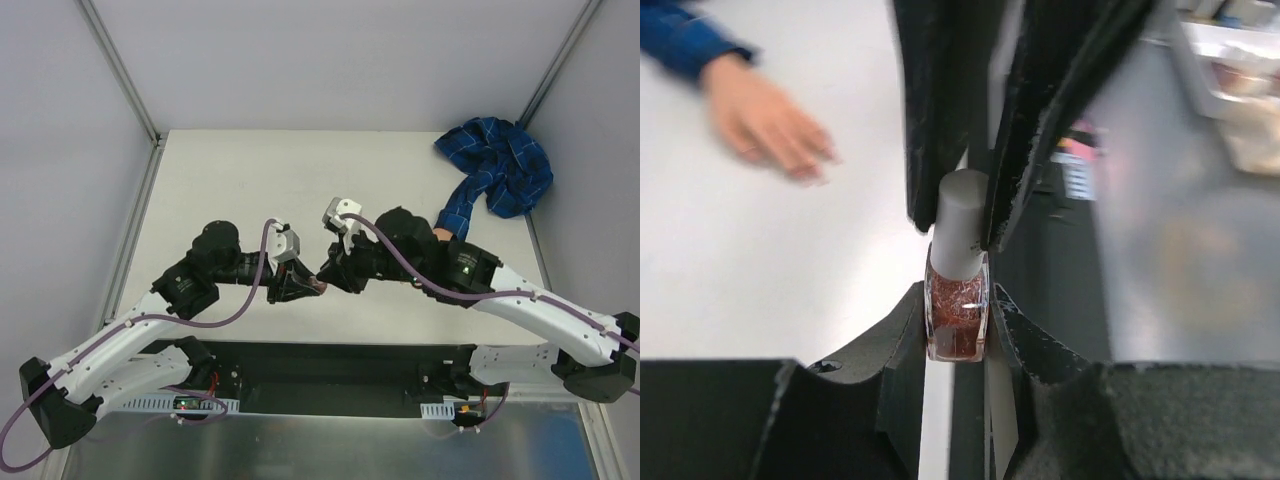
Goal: Paint the nails
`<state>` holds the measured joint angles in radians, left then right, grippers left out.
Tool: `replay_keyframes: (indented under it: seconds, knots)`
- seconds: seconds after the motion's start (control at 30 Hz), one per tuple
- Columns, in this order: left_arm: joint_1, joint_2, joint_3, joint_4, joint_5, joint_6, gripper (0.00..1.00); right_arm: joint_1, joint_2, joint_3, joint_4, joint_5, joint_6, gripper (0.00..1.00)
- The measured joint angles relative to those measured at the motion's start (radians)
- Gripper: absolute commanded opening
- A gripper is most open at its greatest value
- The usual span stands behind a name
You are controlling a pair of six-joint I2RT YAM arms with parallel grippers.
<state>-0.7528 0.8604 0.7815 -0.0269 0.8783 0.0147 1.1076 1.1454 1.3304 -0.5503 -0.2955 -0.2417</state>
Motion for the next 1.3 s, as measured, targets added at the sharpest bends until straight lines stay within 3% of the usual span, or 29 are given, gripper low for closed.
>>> replay_keyframes:
  seconds: [0.17, 0.33, 0.4, 0.43, 0.47, 0.53, 0.77, 0.93, 1.03, 1.13, 1.3]
  knots:
    - [0.001, -0.080, -0.048, -0.033, -0.319, 0.019, 0.00, 0.178, 0.062, -0.035, 0.099, 0.648, 0.352, 0.00]
    - [0.002, -0.120, -0.096, -0.040, -0.438, 0.027, 0.00, 0.279, 0.192, 0.005, 0.109, 1.005, 0.572, 0.01]
    - [0.002, -0.116, -0.098, -0.037, -0.448, 0.031, 0.00, 0.288, 0.209, 0.014, 0.104, 1.054, 0.593, 0.12]
    - [0.002, -0.112, -0.098, -0.026, -0.445, 0.030, 0.00, 0.290, 0.209, 0.019, 0.098, 1.064, 0.589, 0.27]
    - [0.002, -0.106, -0.098, -0.012, -0.439, 0.030, 0.00, 0.291, 0.208, 0.028, 0.087, 1.067, 0.574, 0.34]
    - [0.002, -0.094, -0.095, 0.019, -0.414, 0.029, 0.00, 0.291, 0.206, 0.052, 0.062, 1.059, 0.532, 0.49]
    - [0.008, -0.013, -0.033, 0.074, -0.208, 0.026, 0.00, 0.270, 0.097, 0.067, -0.034, 0.911, 0.326, 0.56]
    - [0.008, 0.042, -0.009, 0.084, 0.010, 0.014, 0.00, 0.183, -0.101, 0.018, -0.020, 0.645, 0.191, 0.65]
    - [0.008, 0.056, -0.007, 0.109, 0.121, -0.005, 0.00, 0.095, -0.196, -0.041, 0.005, 0.414, 0.127, 0.64]
    - [0.008, 0.060, -0.007, 0.152, 0.211, -0.039, 0.00, 0.049, -0.216, -0.074, 0.042, 0.223, 0.082, 0.56]
    - [0.008, 0.063, -0.007, 0.210, 0.290, -0.082, 0.00, 0.034, -0.160, -0.085, 0.083, 0.038, 0.043, 0.50]
